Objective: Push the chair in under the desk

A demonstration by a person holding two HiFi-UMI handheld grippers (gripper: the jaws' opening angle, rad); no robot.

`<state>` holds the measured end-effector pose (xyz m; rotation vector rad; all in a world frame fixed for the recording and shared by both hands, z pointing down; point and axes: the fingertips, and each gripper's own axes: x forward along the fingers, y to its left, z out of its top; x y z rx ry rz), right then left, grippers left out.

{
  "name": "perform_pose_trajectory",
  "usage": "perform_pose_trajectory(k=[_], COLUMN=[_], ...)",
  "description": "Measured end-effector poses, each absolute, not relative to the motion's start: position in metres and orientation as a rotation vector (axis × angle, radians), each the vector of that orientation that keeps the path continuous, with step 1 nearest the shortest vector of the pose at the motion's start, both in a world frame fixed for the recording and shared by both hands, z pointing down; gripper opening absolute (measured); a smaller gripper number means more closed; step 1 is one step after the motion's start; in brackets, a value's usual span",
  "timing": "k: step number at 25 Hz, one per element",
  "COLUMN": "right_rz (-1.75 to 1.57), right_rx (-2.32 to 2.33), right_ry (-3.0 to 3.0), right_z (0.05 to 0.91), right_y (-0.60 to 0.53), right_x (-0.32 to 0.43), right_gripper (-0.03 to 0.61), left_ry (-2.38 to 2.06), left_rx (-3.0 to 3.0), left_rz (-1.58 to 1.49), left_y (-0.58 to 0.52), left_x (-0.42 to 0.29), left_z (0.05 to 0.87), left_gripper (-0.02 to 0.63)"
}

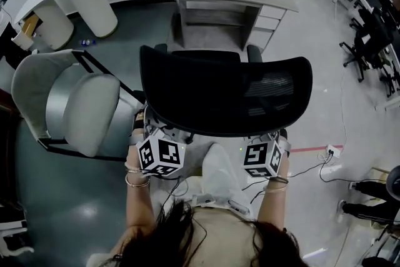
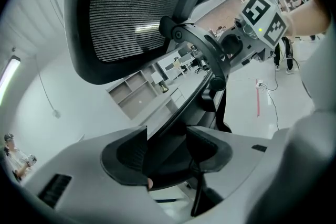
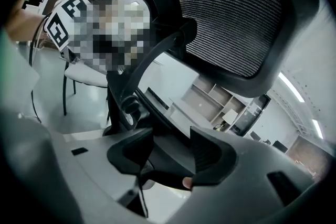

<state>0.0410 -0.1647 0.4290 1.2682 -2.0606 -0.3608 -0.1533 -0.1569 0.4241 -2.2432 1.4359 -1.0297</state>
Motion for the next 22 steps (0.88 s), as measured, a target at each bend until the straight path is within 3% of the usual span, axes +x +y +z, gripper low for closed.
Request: perform_pose_trajectory(k=[22], right_rz=[-0.418], right_rx=[1.24], right_ry=[-2.102], right_z=[0.427], right_y=[-0.292], right_x=[0.034], right_gripper=[0.21], left_ry=[1.498], left_rx=[-2.219], left_rz=[-1.06], left_y=[-0.273], left_x=[-0.16], left_z=[0.422], left_gripper=[0.225])
